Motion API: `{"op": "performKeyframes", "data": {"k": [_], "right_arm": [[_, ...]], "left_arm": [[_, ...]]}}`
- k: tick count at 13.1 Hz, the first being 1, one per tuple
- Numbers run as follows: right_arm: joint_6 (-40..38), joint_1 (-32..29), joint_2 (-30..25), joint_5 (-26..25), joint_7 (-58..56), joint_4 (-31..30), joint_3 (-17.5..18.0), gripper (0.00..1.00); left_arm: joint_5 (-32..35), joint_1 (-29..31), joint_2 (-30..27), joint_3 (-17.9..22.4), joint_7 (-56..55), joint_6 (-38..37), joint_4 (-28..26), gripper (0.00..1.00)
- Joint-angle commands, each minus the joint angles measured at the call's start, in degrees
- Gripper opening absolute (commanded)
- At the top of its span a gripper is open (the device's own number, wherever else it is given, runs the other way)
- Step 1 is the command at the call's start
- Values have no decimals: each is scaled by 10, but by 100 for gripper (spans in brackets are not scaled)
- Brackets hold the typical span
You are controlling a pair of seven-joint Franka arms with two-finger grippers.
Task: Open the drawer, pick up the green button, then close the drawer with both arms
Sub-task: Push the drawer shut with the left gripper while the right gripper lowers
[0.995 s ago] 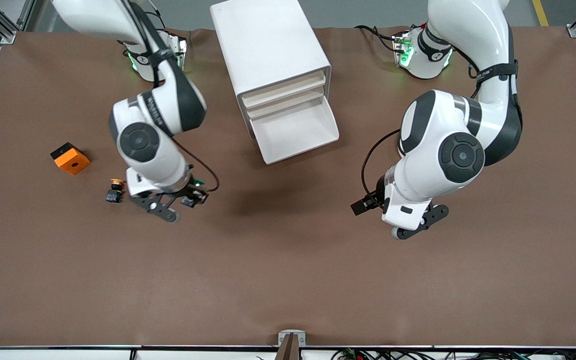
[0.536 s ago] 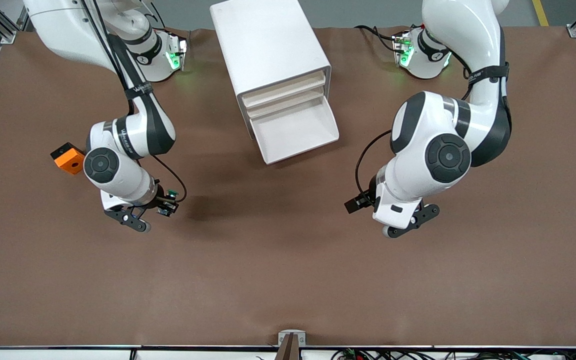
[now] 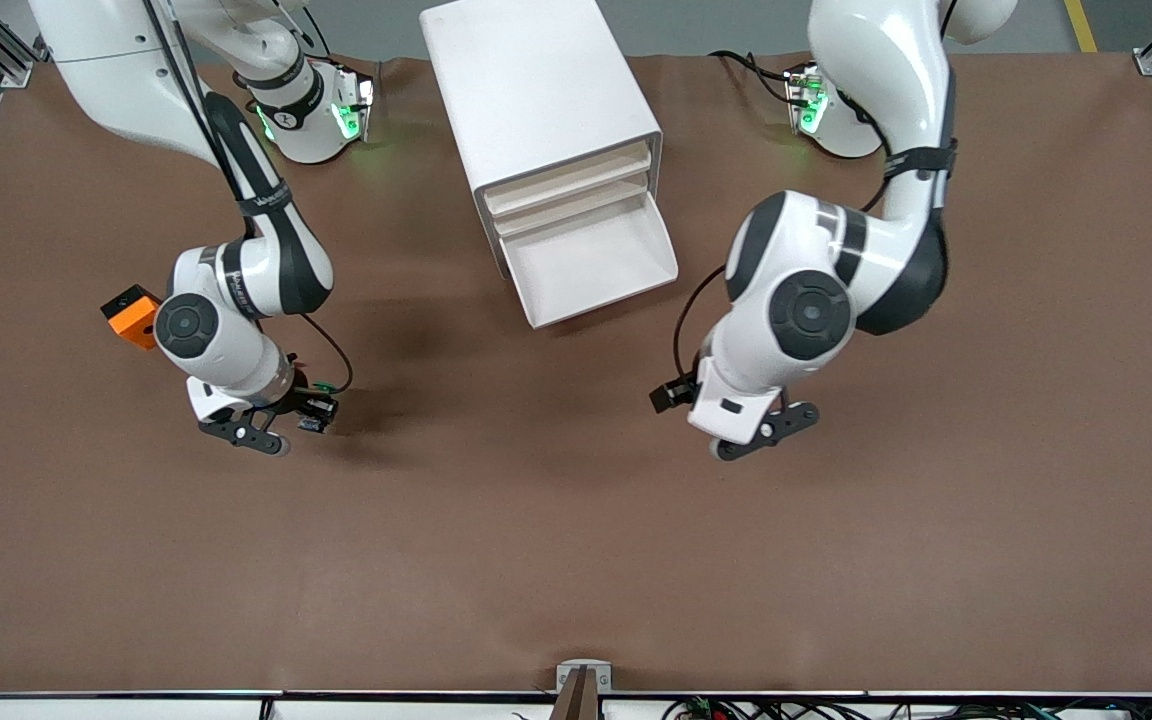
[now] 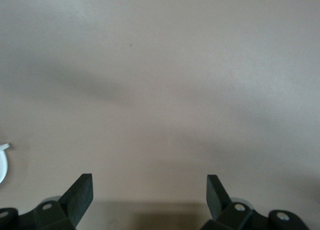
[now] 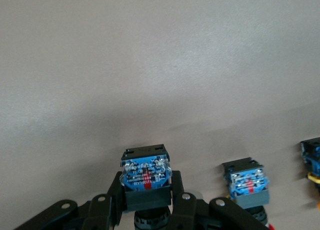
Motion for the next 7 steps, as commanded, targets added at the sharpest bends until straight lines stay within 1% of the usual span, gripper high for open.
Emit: {"op": "performKeyframes", "data": {"k": [1, 2, 3, 4, 5, 6, 7], "right_arm": [[5, -4, -1, 8, -24, -9, 10, 0], [7, -4, -2, 8, -33, -17, 11, 0], [15, -4, -3, 8, -38, -26, 11, 0], [24, -3, -3, 8, -44, -37, 11, 0], [30, -3, -5, 8, -59, -47, 11, 0], [31, -3, -7, 7, -65, -54, 12, 0], [34, -3, -7, 7, -70, -57, 12, 0]], "left_arm": [[17, -25, -32, -2, 41, 46, -74, 100], [18, -41, -50, -2, 54, 73, -112, 100], [18, -53, -76, -3, 62, 120, -162, 100], [18, -77, -100, -3, 66, 178, -218, 100], [18, -92, -115, -6, 66, 229, -267, 100], [17, -109, -121, -8, 66, 260, -304, 100], [17, -126, -118, -8, 66, 272, -320, 100]]}}
